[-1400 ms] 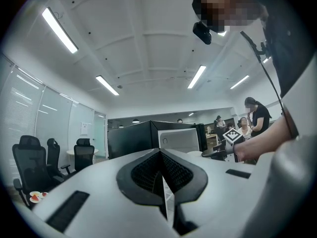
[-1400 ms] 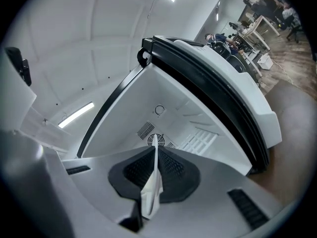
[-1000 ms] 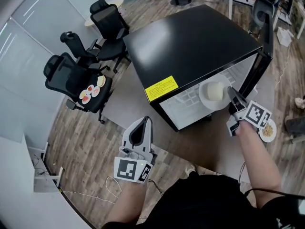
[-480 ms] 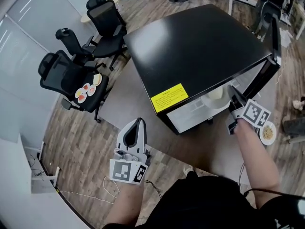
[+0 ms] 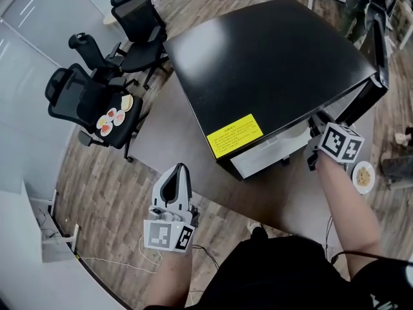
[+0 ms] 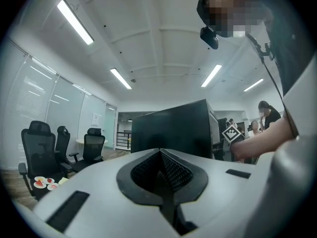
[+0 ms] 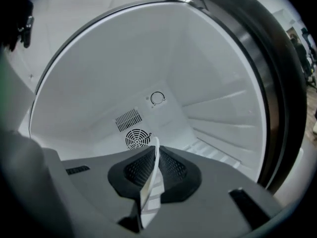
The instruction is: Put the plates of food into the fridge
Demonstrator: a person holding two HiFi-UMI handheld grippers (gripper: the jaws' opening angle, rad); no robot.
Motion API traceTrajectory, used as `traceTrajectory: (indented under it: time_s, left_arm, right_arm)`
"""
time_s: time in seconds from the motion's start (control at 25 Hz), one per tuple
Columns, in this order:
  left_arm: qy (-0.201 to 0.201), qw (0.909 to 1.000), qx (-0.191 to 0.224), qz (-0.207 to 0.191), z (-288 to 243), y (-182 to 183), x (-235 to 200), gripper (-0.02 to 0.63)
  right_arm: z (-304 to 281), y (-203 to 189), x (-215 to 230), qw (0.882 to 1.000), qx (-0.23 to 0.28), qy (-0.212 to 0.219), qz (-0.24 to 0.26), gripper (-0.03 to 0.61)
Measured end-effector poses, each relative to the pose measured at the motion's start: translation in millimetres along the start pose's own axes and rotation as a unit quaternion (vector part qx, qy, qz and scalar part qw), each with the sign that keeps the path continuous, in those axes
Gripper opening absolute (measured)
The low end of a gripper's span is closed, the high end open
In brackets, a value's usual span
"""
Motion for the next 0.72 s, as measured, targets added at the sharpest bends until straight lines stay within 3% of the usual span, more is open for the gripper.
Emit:
traceTrajectory:
  time_s: [0.12, 0.72]
  left_arm:
    - [0.007, 1.0, -0.003, 0.004, 0.4, -3.0, -4.1, 0.003]
    - [0.029, 0.9993, -0.021, 0.013, 17.6, -17.7, 0.9, 0.003]
  right_arm:
    - [-8.3, 2.3, 1.6, 0.999, -0.013, -0.006, 0.031, 0.021]
    - [-21.1, -13.1, 38.2, 0.995, -0.057, -0.04, 0.075, 0.038]
Point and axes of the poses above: the fingertips, and each gripper's own axes: z backward along the fingers, x to its right, y out of its top, the point moved 3 cm from there along z, backward along the fingers, and after that the axes turned 12 degrees about y, right-handed, at the moved point
